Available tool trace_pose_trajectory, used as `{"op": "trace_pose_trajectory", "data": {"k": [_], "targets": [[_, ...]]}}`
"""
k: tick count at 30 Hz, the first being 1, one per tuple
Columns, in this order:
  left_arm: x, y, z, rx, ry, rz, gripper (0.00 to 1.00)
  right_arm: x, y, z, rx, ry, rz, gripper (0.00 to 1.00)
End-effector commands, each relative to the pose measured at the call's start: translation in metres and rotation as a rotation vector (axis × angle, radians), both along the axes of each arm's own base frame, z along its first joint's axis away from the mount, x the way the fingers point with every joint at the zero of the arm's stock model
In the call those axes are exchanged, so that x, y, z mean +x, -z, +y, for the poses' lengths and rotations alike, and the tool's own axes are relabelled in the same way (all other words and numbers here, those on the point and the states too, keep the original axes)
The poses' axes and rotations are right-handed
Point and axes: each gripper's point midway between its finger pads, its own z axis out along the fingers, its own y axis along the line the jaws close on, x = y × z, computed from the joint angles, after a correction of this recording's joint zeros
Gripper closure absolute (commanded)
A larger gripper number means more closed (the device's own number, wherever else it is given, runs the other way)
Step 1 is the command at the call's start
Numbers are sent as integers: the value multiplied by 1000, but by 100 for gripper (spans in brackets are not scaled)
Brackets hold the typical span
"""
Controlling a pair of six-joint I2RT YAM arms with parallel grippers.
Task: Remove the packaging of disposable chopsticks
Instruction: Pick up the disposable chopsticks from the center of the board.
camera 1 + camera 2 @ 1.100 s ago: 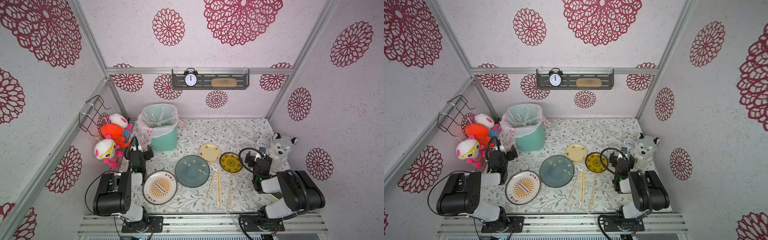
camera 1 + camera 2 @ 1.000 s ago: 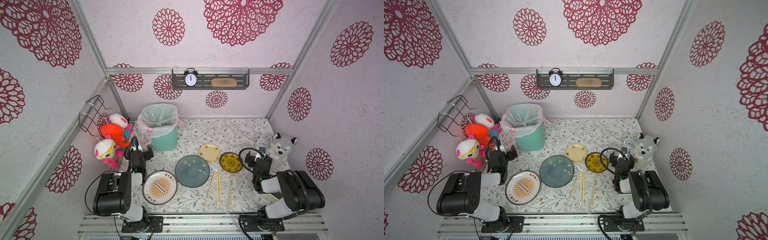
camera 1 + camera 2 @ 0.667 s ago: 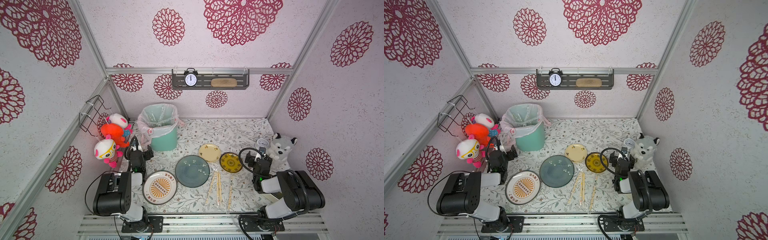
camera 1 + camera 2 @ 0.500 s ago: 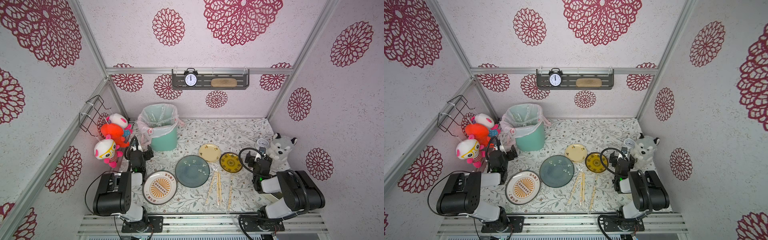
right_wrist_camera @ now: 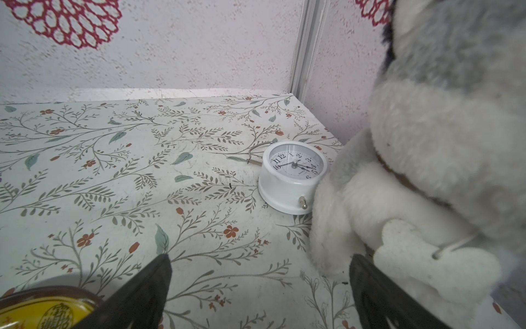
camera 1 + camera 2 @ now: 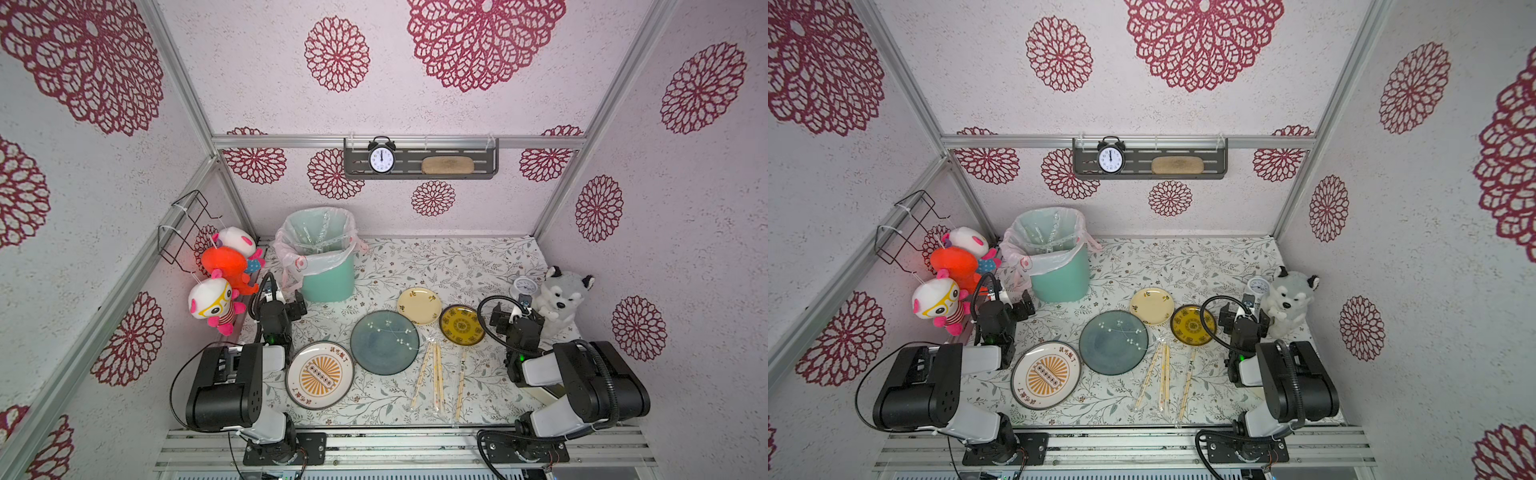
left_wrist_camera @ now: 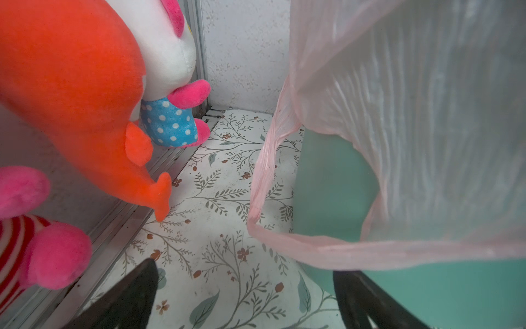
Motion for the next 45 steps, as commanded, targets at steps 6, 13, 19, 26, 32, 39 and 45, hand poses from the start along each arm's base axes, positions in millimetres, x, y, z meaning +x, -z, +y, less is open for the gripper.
{"op": "trace_pose_trajectory", "data": {"k": [6,13,19,26,32,39,45], "targets": [[5,-10,2,24,10,-33,2,7,-24,1,1,2,-77,1],[-6,-33,-4,30,35,-78,2,9,-40,9,-44,-9,-63,1],[-14,-61,-18,25,89,-86,2,10,-94,23,-1,-39,-114,1],[-29,-95,-47,-80,204,-75,2,-10,-146,52,271,-197,-229,1],[-42,-120,-48,-345,134,-160,2,-22,-145,80,497,-347,-161,1],[-60,-130,-90,-534,363,-277,2,-44,-131,111,620,-520,-133,1],[-59,-130,-134,-710,555,-238,2,-59,-95,140,687,-568,91,1]]}}
